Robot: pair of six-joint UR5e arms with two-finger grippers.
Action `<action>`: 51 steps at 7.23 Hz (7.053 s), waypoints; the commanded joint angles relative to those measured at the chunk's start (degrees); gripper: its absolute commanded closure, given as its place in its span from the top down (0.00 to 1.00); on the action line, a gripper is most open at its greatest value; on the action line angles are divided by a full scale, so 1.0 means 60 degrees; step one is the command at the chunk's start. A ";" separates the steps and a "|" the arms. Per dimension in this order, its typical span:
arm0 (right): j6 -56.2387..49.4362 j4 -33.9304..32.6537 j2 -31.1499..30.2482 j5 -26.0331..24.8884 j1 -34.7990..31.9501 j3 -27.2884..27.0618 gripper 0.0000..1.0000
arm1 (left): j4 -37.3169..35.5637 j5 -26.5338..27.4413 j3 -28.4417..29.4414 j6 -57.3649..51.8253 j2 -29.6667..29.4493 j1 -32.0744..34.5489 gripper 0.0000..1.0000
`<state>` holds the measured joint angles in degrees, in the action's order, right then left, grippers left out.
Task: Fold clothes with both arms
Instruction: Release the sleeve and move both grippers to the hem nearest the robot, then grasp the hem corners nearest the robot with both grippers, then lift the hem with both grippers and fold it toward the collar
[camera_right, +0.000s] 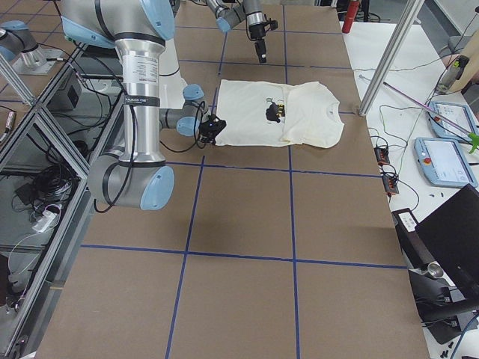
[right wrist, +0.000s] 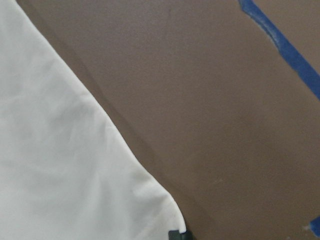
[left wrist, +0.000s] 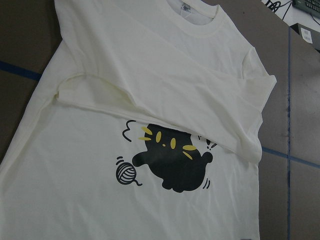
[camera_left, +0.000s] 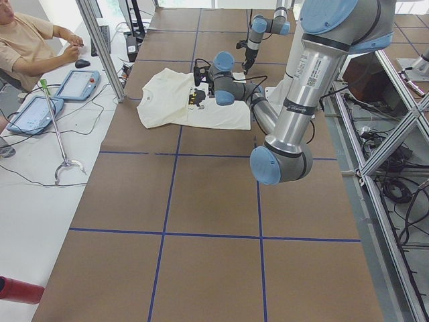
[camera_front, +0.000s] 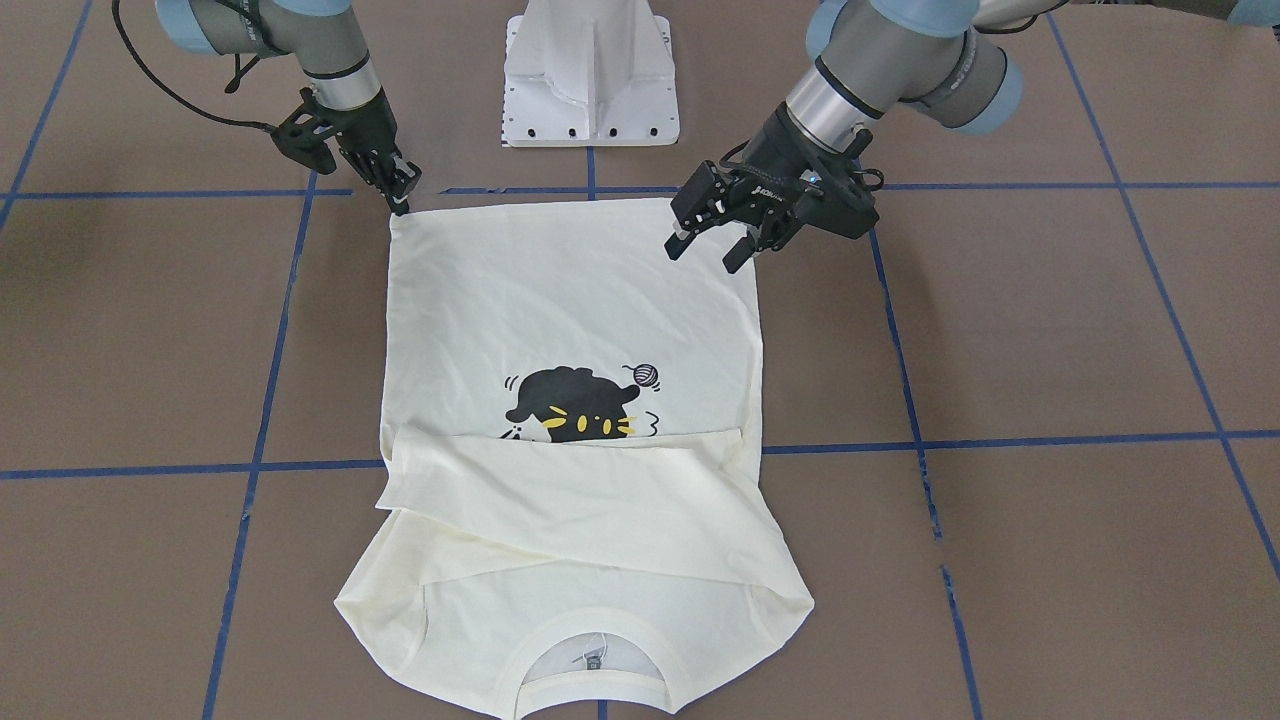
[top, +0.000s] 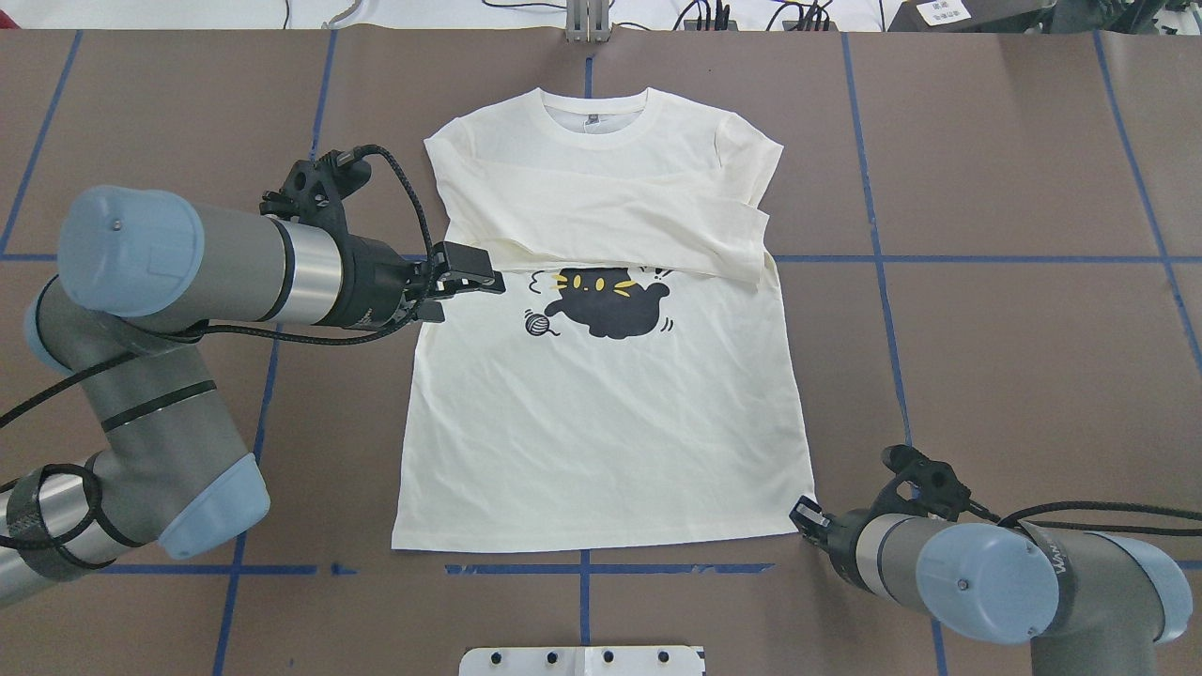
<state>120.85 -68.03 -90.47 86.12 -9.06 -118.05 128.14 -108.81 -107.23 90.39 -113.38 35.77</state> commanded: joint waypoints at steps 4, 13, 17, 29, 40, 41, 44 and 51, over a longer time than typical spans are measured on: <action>-0.0014 0.0000 -0.0155 0.0002 -0.0058 -0.0657 0.00 | -0.2245 0.0131 -0.0744 0.0858 0.0190 -0.1121 0.92; -0.0103 -0.0030 -0.0186 0.0047 -0.0028 -0.0657 0.00 | -0.4731 0.2402 -0.1421 0.2454 0.1787 -0.3970 0.73; -0.0102 -0.0030 -0.0185 0.0047 -0.0029 -0.0672 0.00 | -0.4731 0.2388 -0.1215 0.2454 0.1743 -0.3985 0.53; -0.0102 -0.0015 -0.0171 0.0047 -0.0072 -0.0716 0.00 | -0.4805 0.2285 -0.1797 0.2381 0.1743 -0.3941 0.00; -0.1748 -0.0103 -0.0866 0.0017 -0.1092 -0.2802 0.00 | -0.5229 0.2344 -0.3273 0.0877 0.0799 -0.2323 0.00; -0.2352 -0.0349 -0.0018 0.0075 -0.1823 -0.1941 0.00 | -0.5200 0.2402 -0.2802 0.0480 0.0545 -0.1952 0.00; -0.4346 -0.2400 0.3481 0.1464 -0.4518 0.0869 0.00 | -0.4851 0.2373 -0.0728 -0.0708 -0.0946 -0.0255 0.00; -0.5551 -0.1996 0.6215 0.1424 -0.6210 0.5827 0.00 | -0.1056 0.3116 0.4462 -0.0930 -0.2370 0.1201 0.00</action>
<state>88.03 -81.46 -54.36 94.97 -46.20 -86.32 120.72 -92.44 -84.21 84.78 -125.78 42.95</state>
